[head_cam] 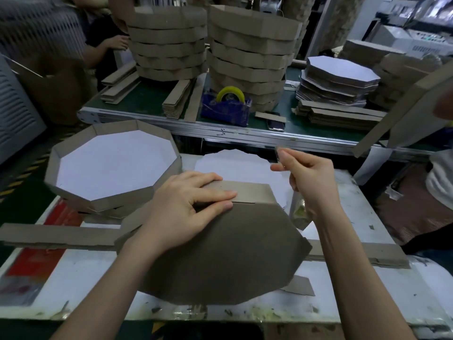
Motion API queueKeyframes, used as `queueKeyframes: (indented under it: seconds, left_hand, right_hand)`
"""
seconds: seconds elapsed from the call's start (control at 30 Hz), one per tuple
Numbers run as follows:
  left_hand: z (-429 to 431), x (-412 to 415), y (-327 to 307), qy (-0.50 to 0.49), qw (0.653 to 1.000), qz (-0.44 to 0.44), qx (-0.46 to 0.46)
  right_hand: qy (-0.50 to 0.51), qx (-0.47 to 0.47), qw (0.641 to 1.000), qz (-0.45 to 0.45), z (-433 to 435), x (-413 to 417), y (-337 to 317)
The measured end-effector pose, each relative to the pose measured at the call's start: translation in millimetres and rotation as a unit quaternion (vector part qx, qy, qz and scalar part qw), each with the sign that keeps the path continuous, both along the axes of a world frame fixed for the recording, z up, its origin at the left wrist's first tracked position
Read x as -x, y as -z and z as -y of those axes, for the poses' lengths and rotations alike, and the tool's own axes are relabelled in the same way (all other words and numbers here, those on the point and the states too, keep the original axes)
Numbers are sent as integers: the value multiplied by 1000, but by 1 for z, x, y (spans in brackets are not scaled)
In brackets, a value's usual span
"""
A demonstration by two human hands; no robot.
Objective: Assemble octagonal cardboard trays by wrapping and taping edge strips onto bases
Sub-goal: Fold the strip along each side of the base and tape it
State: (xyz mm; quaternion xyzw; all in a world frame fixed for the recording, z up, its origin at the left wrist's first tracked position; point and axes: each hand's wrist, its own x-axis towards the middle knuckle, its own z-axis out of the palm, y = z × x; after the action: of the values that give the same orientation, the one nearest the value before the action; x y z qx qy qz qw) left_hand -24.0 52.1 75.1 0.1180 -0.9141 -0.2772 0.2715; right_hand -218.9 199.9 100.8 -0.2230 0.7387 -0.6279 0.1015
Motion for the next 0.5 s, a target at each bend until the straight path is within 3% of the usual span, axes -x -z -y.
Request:
queueKeyframes:
  seconds: [0.1,0.33,0.5]
  left_hand:
    - [-2,-5,-2,2,1000,1,9]
    - [0,-5,1,-14,1000,-1,-2]
    - [1,-4,6,-15,1000,-10,-19]
  right_hand:
    - [-39,-6,999,12,8,-28,-21]
    - [-72,-146,987,3,22,-70,-24]
    - [-52,-111,992,-4,18,-85,-26]
